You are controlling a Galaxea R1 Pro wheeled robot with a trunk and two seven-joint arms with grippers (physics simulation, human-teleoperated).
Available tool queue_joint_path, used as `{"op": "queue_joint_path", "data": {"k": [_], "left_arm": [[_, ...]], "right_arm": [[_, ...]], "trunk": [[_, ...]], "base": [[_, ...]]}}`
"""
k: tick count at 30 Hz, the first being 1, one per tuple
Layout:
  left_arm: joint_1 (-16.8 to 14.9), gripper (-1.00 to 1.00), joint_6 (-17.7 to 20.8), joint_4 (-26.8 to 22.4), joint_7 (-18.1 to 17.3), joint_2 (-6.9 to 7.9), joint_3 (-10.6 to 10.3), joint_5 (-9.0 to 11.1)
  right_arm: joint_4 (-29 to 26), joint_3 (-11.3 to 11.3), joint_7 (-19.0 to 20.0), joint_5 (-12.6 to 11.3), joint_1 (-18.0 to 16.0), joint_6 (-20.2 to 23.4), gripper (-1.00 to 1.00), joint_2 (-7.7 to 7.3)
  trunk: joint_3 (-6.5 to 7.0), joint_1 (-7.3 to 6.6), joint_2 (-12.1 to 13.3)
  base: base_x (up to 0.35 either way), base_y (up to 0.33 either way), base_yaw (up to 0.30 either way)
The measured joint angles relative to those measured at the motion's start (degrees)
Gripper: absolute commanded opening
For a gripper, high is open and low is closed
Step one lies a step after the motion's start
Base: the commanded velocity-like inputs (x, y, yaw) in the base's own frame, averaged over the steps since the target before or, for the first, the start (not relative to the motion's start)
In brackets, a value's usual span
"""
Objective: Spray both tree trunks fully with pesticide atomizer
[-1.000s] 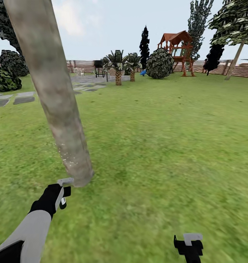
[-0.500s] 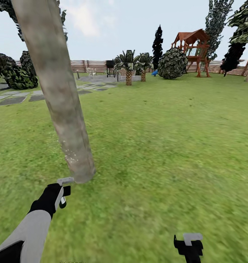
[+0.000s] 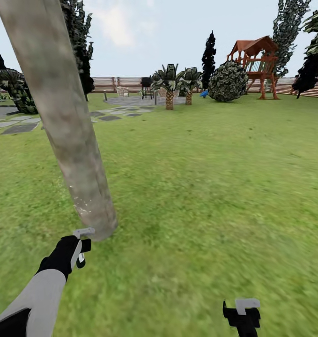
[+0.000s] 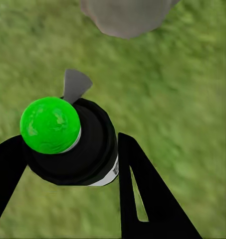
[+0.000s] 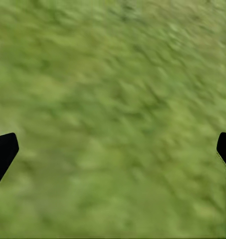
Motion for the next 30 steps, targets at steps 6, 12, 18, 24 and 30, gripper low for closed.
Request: {"op": "queue_joint_path", "data": {"k": [6, 12, 18, 24, 30], "left_arm": [[0.0, -1.0, 0.1, -0.5, -0.1, -0.07, 0.0, 0.1], [-0.2, -1.0, 0.2, -1.0, -0.2, 0.18, 0.1, 0.0], [-4.3, -1.0, 4.2, -2.2, -0.6, 0.47, -0.1, 0.0], [-11.3, -1.0, 7.4, -2.2, -0.8, -0.34, -0.2, -0.1], [-14.8, -1.0, 10.8, -2.3, -1.0, 0.58, -1.4, -0.4]], "right_arm": [[0.0, 0.0, 0.0, 0.0, 0.0, 0.0, 1.0, 0.0], [-0.1, 0.0, 0.0, 0.1, 0.0, 0.0, 1.0, -0.05], [-0.1, 0.0, 0.0, 0.1, 0.0, 0.0, 1.0, -0.06], [-0.1, 0.0, 0.0, 0.1, 0.0, 0.0, 1.0, -0.09], [-0.1, 0.0, 0.0, 0.1, 0.0, 0.0, 1.0, -0.09]], "trunk": [[0.0, 0.03, 0.0], [0.0, 0.03, 0.0], [0.01, 0.02, 0.0], [0.0, 0.02, 0.0], [0.0, 0.02, 0.0]], "base": [[0.004, -0.241, 0.253], [-0.093, -0.067, 0.276], [-0.002, -0.002, 0.221], [0.0, 0.0, 0.017], [0.0, 0.0, 0.0]]}}
